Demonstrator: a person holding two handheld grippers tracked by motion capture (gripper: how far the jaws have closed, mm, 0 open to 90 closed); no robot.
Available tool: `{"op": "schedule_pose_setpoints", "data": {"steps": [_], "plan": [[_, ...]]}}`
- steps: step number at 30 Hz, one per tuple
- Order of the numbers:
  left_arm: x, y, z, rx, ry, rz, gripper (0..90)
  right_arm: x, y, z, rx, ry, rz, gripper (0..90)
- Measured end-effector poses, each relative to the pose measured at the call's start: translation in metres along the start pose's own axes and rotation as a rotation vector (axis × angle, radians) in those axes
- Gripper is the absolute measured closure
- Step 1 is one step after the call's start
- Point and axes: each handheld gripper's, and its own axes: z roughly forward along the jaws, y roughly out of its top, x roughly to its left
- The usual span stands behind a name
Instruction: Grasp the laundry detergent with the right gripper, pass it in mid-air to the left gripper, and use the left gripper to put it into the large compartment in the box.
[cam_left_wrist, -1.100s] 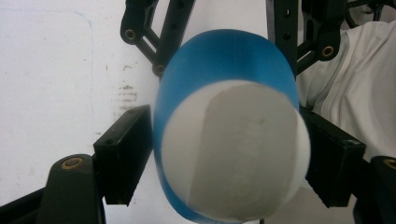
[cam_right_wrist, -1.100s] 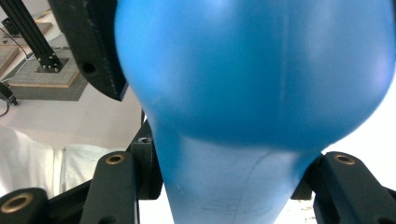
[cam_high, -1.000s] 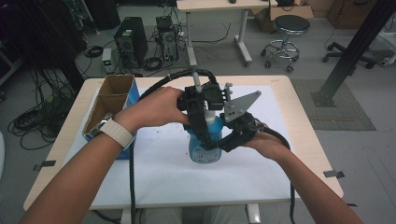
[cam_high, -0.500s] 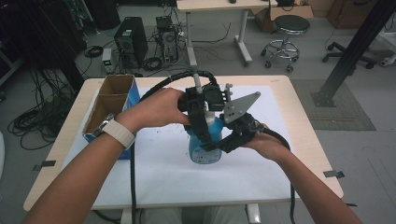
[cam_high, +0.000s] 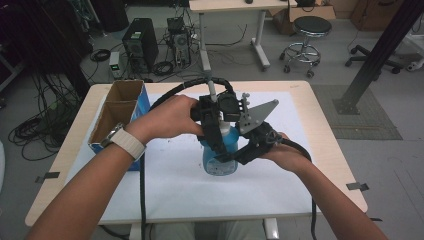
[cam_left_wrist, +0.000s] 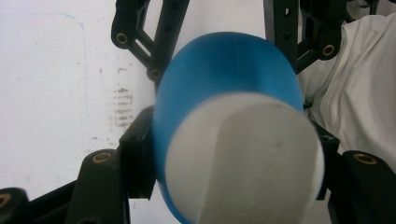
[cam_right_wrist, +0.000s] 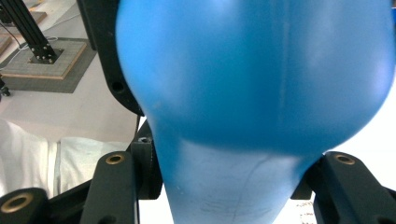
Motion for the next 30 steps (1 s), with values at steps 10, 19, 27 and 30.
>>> {"op": "schedule_pose_setpoints", "data": {"steps": [10,19,27,30], "plan": [[-0.003,0.001,-0.001,0.005,0.001,-0.012,38.0,0.002,0.000,-0.001,0.005,-0.004,-0.014,38.6],[0.000,-0.009,-0.005,0.007,0.018,-0.054,38.0,-0.001,-0.014,-0.029,0.028,-0.044,0.057,17.2],[0.007,-0.017,-0.014,0.022,0.046,-0.123,37.9,-0.003,-0.024,-0.053,0.098,-0.110,0.099,11.2],[0.010,-0.019,-0.019,0.032,0.056,-0.156,37.9,-0.005,-0.030,-0.060,0.123,-0.138,0.113,10.3]]}}
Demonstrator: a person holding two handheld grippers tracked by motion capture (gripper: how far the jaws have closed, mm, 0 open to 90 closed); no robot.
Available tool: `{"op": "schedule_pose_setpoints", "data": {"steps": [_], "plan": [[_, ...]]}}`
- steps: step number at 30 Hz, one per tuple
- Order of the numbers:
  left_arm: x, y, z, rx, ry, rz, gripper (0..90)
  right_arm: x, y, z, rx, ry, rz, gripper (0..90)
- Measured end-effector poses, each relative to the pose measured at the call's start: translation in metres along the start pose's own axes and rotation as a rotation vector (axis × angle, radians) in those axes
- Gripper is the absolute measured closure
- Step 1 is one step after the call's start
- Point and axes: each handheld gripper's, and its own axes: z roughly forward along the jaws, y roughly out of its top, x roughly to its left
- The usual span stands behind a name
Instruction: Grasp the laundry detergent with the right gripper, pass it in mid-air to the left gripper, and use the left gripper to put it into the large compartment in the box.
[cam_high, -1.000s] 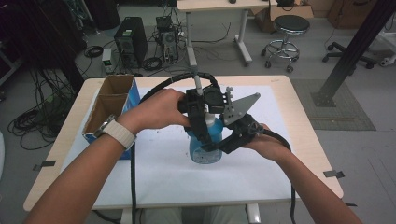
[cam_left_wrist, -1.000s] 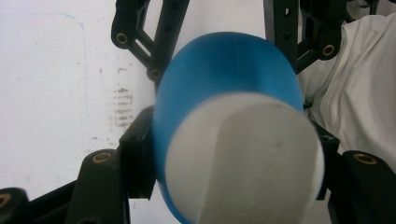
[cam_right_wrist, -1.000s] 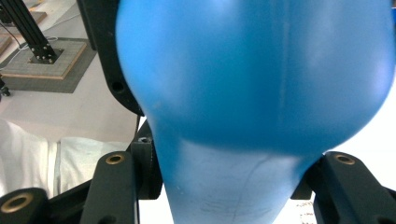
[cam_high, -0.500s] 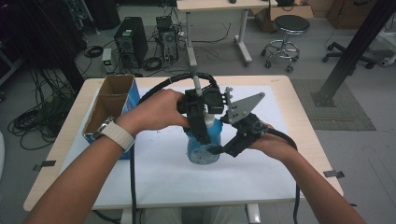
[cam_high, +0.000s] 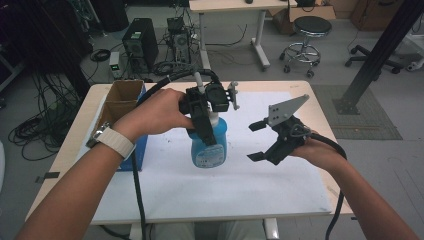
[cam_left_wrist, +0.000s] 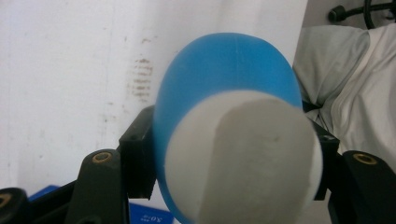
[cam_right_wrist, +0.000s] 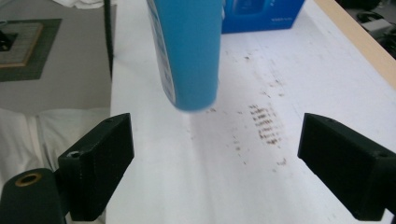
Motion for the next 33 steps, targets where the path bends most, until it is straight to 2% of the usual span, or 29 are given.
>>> {"op": "schedule_pose_setpoints", "data": {"steps": [2,6,9,10,11,15,21,29,33], "plan": [[0.002,-0.001,-0.004,-0.001,0.010,-0.019,37.9,-0.002,-0.004,-0.003,0.010,-0.015,0.017,9.6],[0.005,-0.003,-0.015,0.003,0.031,-0.060,37.9,-0.006,-0.011,-0.008,0.068,-0.040,0.034,8.2],[0.008,-0.005,-0.023,-0.011,0.048,-0.102,37.9,-0.010,-0.015,-0.012,0.118,-0.064,0.053,7.3],[0.008,-0.005,-0.023,-0.011,0.048,-0.102,37.9,-0.010,-0.015,-0.012,0.118,-0.064,0.053,7.3],[0.011,-0.007,-0.029,-0.018,0.059,-0.134,37.9,-0.012,-0.018,-0.016,0.141,-0.076,0.067,6.5],[0.017,-0.010,-0.041,-0.029,0.095,-0.198,37.9,-0.016,-0.020,-0.023,0.182,-0.094,0.091,4.7],[0.030,-0.018,-0.053,-0.044,0.131,-0.328,37.9,-0.022,-0.022,-0.033,0.217,-0.131,0.091,4.7],[0.049,-0.032,-0.066,-0.068,0.173,-0.498,37.8,-0.030,-0.028,-0.039,0.312,-0.164,0.094,4.3],[0.056,-0.038,-0.073,-0.070,0.200,-0.551,37.8,-0.033,-0.028,-0.041,0.336,-0.167,0.092,4.3]]}}
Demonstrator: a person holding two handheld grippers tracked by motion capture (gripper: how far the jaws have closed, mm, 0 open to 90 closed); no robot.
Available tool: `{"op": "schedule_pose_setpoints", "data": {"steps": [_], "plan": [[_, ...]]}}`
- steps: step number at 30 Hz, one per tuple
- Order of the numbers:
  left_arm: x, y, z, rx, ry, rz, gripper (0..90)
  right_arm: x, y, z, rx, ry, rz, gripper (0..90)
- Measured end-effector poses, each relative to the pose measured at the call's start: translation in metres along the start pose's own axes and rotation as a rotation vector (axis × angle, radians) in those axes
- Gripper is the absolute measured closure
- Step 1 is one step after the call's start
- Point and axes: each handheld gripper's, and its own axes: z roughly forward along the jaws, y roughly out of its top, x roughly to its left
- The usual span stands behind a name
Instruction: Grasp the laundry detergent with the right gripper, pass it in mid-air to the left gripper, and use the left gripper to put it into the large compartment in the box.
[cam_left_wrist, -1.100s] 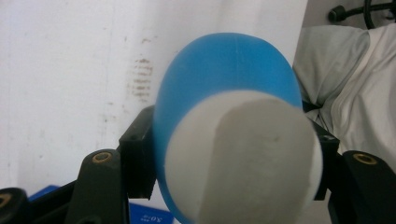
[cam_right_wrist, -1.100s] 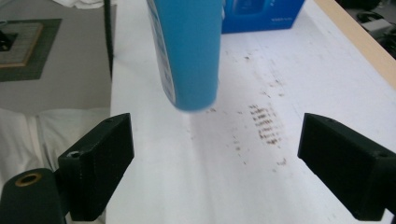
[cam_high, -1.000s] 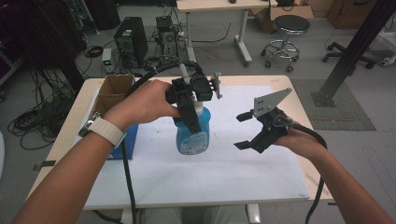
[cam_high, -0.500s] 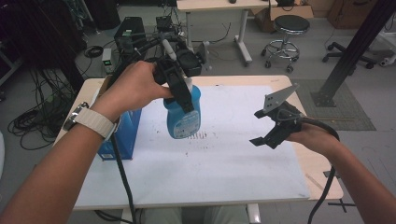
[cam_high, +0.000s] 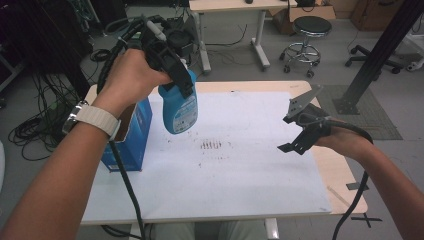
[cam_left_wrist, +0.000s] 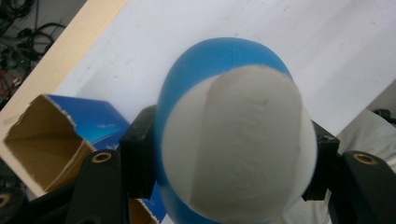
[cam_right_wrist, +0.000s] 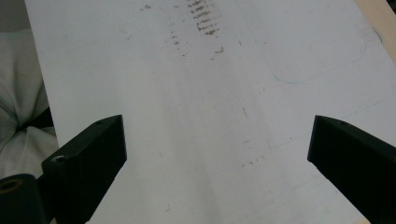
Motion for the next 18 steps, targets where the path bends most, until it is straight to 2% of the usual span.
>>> {"op": "schedule_pose_setpoints", "data": {"steps": [3,8,12,13,14,18], "plan": [[0.009,-0.001,-0.006,-0.010,0.013,-0.075,37.9,-0.001,0.000,-0.001,0.015,-0.003,-0.005,4.5],[0.026,-0.005,-0.020,-0.020,0.059,-0.167,37.9,-0.002,-0.001,-0.001,0.026,-0.012,-0.014,4.3],[0.037,-0.011,-0.030,-0.051,0.089,-0.277,37.9,-0.002,-0.003,-0.001,0.040,-0.018,-0.022,4.3],[0.037,-0.011,-0.030,-0.051,0.089,-0.277,37.9,-0.003,-0.004,-0.002,0.040,-0.018,-0.019,4.4],[0.044,-0.016,-0.034,-0.061,0.094,-0.327,37.9,-0.003,-0.004,-0.003,0.039,-0.018,-0.017,4.4],[0.057,-0.025,-0.039,-0.064,0.106,-0.403,37.9,-0.004,-0.006,-0.005,0.045,-0.025,-0.021,4.4]]}}
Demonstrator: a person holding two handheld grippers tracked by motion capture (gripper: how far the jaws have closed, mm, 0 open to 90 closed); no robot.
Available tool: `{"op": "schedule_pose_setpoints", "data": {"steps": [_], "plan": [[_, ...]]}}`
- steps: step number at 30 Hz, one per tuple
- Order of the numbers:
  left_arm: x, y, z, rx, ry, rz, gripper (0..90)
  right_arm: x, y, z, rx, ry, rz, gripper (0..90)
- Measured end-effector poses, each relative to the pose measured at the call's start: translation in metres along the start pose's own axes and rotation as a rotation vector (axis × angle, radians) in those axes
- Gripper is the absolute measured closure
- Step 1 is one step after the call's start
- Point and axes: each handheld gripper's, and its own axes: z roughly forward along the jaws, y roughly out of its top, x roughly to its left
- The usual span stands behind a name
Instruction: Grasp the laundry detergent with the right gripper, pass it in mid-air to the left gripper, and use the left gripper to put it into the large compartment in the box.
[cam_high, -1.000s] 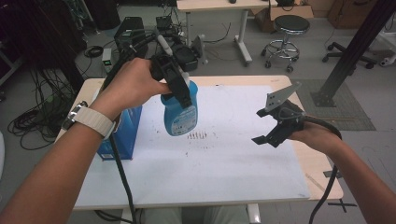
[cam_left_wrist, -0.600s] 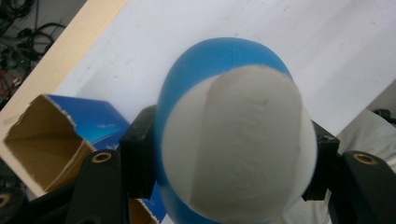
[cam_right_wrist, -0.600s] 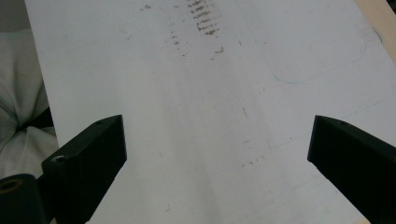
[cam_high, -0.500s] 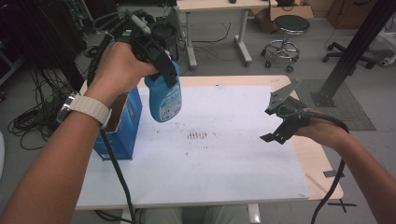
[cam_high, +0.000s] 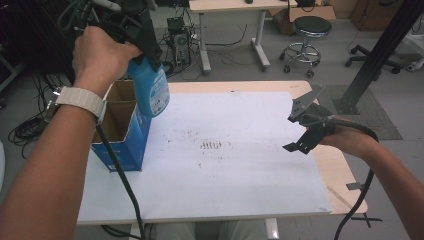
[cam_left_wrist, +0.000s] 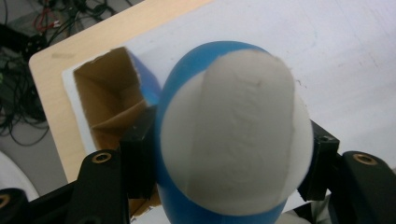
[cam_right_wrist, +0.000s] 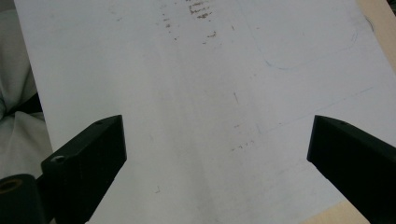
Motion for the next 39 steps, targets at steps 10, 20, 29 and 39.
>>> {"op": "schedule_pose_setpoints", "data": {"steps": [10,20,29,39], "plan": [[0.038,-0.012,-0.004,-0.008,0.049,-0.162,37.9,-0.002,-0.002,-0.001,0.004,-0.002,-0.003,4.4],[0.063,-0.026,0.000,0.001,0.109,-0.281,37.9,0.001,-0.001,0.000,0.006,0.001,-0.010,4.5],[0.077,-0.036,0.013,-0.007,0.144,-0.331,37.9,0.003,-0.001,0.000,0.002,0.002,-0.009,4.6],[0.088,-0.049,0.038,-0.004,0.153,-0.343,37.9,0.003,-0.001,-0.001,0.002,0.001,-0.008,4.8]]}}
